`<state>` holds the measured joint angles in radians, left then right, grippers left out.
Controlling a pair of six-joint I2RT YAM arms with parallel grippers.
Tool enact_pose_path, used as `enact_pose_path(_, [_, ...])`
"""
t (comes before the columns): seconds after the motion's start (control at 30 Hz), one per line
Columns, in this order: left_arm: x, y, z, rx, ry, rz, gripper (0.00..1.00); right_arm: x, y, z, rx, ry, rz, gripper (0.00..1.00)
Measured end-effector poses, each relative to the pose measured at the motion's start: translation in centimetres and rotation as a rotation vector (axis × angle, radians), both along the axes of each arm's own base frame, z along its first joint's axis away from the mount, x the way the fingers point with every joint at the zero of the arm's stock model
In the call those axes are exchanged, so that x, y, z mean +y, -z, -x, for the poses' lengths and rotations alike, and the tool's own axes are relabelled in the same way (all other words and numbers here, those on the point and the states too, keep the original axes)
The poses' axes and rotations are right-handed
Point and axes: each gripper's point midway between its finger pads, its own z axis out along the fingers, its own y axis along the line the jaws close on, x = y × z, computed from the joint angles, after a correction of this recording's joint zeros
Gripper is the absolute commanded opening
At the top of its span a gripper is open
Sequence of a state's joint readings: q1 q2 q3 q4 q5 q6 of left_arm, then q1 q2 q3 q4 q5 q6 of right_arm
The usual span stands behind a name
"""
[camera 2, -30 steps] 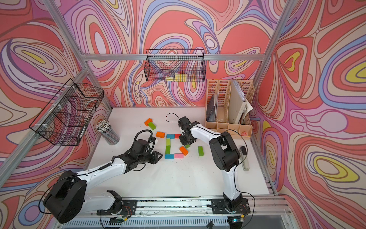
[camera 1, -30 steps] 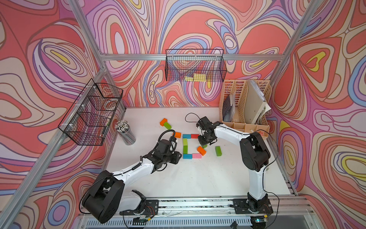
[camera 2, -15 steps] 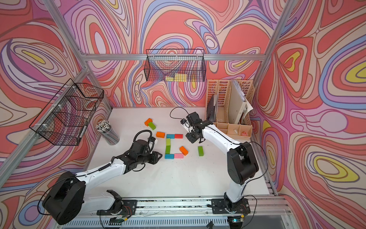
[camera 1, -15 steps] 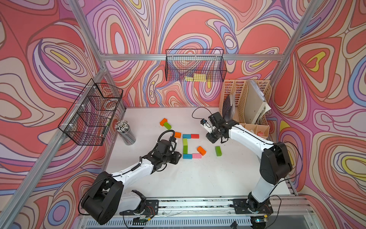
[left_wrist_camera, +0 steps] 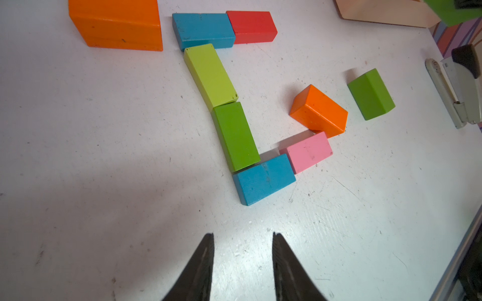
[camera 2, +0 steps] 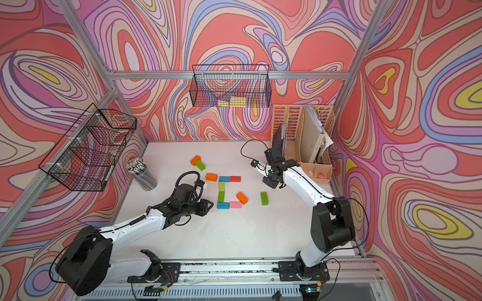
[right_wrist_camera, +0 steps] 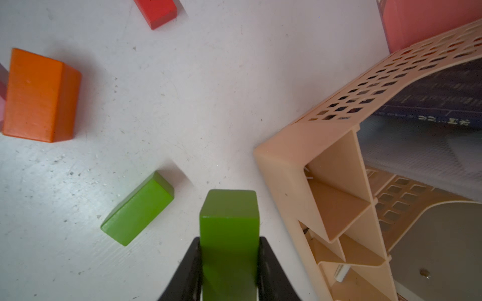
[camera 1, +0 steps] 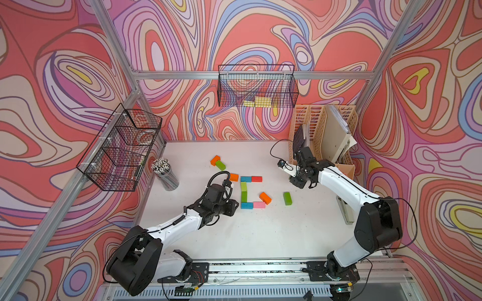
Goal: Assemble the letter c with building blocks
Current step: Place the building block at the center of the board.
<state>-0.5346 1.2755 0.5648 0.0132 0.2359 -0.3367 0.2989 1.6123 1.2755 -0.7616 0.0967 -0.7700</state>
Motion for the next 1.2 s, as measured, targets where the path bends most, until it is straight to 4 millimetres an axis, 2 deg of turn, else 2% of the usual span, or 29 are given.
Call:
enact_pose_path(0.13, [-0.1,-0.5,0.1,-0.017,0.008,0.013,0.4,-0.7,0.5,-0.1,0.004,-0.082,0.027,0.12])
enact_pose_path(0.27, [-0.2,-0.9,0.1,-0.03,0.01,0.023,0.4,-1.4,1.9,0.3,0.026,-0.146,0.041,0.11])
enact_pose_path(0.37, [-0.2,-0.9,0.1,-0.028,0.013,0.025,0.4,-1.5,2.7,-0.3,0.028,-0.179,0.047,0.11])
enact_pose_path(0.6, [-0.2,-0.9,0.1,-0.031,0.018,0.021,0.4,-1.6,6.8,-0.9,0.103,-0.251,0.07,0.1])
enact_pose_path(0.97, [-0.1,-0.9,0.0,-0.041,0.02,0.01,0.4,-0.1,7.8,-1.9,0.115,-0.341,0.006,0.1])
enact_pose_path(1.2, [0.0,-0.8,-0.1,-0.046,0.018,0.002,0.4,0.5,7.6,-2.0,0.113,-0.376,-0.039,0.1])
